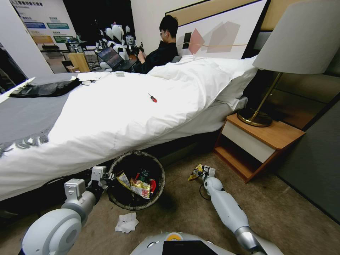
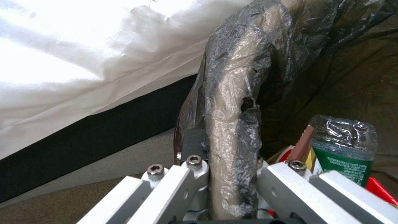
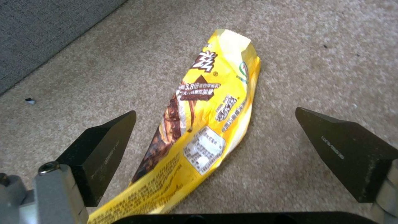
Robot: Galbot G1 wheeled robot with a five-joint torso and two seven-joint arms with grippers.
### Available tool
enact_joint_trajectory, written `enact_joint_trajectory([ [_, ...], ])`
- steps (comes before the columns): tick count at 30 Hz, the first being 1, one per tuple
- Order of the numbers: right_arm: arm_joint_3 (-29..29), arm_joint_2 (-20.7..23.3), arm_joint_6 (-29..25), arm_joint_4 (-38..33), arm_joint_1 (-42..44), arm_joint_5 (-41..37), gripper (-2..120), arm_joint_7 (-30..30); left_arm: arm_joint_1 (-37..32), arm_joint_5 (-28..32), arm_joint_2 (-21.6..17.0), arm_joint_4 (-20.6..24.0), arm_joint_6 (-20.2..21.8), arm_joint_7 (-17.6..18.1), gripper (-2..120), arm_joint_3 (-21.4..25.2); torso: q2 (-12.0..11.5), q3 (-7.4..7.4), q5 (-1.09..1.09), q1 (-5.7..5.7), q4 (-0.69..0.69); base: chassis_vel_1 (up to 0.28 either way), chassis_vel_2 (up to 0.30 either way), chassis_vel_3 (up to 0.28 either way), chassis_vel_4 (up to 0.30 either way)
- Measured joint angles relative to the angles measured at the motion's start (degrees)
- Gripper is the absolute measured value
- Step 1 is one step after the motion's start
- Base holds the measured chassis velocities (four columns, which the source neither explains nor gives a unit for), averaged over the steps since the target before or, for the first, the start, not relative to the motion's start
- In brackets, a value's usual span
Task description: Pick up the trash bin, then pick up the garbage from the floor and place it into the trash bin.
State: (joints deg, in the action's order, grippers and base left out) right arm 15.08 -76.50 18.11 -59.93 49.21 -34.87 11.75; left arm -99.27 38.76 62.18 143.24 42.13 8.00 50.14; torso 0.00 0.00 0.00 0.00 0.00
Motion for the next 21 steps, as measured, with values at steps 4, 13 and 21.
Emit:
enact_joint_trajectory([
  [4,0.0,-0.1,-0.3,1.1,-0.6,0.5,100,-0.3,-0.1,0.0,0.0,0.0,0.0,0.0,2,0.1,0.0,0.0,0.0,0.0,0.0,0.0,0.0,0.0,0.0],
  [13,0.0,-0.4,-0.7,2.7,-1.5,1.8,100,-0.9,-0.2,0.0,0.0,0.0,0.0,0.0,2,0.1,0.0,-0.01,0.0,0.0,0.0,0.0,0.0,0.0,0.0],
  [21,-0.1,-0.9,-1.2,3.9,-1.9,3.2,100,-1.5,-0.2,0.0,-0.1,0.0,0.0,0.0,2,0.2,0.0,-0.01,0.0,-0.01,0.0,0.0,0.0,0.0,0.0],
])
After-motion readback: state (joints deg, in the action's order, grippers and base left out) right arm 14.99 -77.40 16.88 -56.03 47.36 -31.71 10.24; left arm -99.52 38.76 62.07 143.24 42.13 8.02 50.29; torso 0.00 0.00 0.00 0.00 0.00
